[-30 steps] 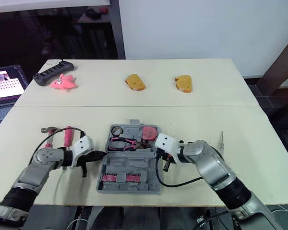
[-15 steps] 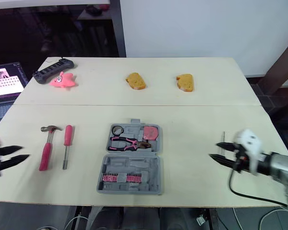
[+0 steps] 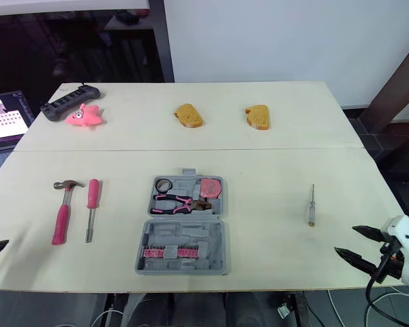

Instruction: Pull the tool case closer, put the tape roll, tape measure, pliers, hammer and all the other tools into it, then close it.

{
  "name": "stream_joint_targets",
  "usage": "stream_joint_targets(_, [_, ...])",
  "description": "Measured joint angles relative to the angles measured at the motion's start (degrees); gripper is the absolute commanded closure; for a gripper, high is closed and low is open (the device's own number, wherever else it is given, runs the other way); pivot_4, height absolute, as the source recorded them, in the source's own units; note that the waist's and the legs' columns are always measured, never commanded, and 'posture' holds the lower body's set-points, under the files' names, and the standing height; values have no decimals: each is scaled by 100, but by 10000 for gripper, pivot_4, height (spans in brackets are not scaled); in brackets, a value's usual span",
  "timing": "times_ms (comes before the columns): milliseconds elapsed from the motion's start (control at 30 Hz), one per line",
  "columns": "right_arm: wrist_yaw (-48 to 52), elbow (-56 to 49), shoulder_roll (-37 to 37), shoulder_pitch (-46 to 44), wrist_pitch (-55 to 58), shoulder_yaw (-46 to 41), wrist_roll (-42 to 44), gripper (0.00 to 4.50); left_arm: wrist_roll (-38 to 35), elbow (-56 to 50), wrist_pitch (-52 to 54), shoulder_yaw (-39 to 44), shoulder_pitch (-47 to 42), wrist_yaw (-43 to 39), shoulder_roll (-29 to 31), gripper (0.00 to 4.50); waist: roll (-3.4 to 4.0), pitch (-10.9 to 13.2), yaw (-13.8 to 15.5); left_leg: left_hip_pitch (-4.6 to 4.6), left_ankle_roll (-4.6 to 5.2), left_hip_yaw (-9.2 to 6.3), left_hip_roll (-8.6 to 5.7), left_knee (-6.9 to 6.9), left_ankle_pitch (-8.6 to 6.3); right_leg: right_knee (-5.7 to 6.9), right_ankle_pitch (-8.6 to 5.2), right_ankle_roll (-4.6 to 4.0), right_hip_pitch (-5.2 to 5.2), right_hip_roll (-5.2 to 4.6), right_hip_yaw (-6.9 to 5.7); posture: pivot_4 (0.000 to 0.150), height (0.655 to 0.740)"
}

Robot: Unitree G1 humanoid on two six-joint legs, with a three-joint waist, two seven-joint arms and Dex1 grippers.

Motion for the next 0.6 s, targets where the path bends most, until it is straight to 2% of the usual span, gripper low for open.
stream_joint_targets(200, [-119,-22,-2,-76,-16,138,3,0,18,106,-83,-291,-353,11,-17,490,0,0,9,0,-1,0,0,1,0,2,1,1,2,0,0,1500,7400])
stream_joint_targets(333, [-433,-495,110,78,200,132,95,0,2,28,95,-366,-420,43,-93,490,1,-1,-4,3,-1,0,0,-2,0,5,4,10,1,1,0,1500,7400])
stream_joint_targets(467, [-1742,-1448,726,26,1215,32,247,0,-209,-861,781,-545,-320,135,-496,490,8,-4,5,1,-3,0,0,3,1,8,3,8,3,0,2,1500,7400])
stream_joint_targets(600, [-3355,-3039,1365,-135,2672,117,349,0,-456,-2264,1560,-814,-347,606,-1148,490,6,-6,36,1,-8,-5,0,5,4,15,11,21,2,0,2,1500,7400])
